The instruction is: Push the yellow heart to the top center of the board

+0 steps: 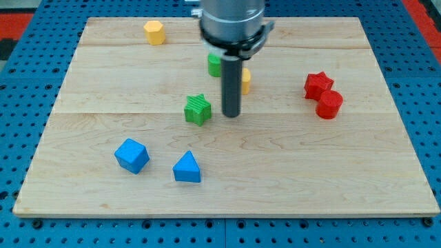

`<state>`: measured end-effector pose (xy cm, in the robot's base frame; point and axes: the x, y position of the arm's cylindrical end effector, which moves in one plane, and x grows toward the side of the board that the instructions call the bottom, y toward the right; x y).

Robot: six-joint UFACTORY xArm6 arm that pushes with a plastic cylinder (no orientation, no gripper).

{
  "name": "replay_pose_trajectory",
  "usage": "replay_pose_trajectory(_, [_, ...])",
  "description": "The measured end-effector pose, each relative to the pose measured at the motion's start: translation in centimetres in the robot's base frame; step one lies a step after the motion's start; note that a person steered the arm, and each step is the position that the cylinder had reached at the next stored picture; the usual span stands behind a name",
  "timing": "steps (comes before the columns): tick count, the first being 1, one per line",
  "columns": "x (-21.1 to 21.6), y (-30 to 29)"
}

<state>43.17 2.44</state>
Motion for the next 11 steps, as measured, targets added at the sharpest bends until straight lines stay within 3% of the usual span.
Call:
replay_pose_trajectory(3, [-9.1, 6.2])
replay_pose_trajectory(6, [-6.7, 8.1])
replay_pose_trajectory(9, [-9.4, 3.1])
replay_pose_trajectory(11, [-6.4, -0.3])
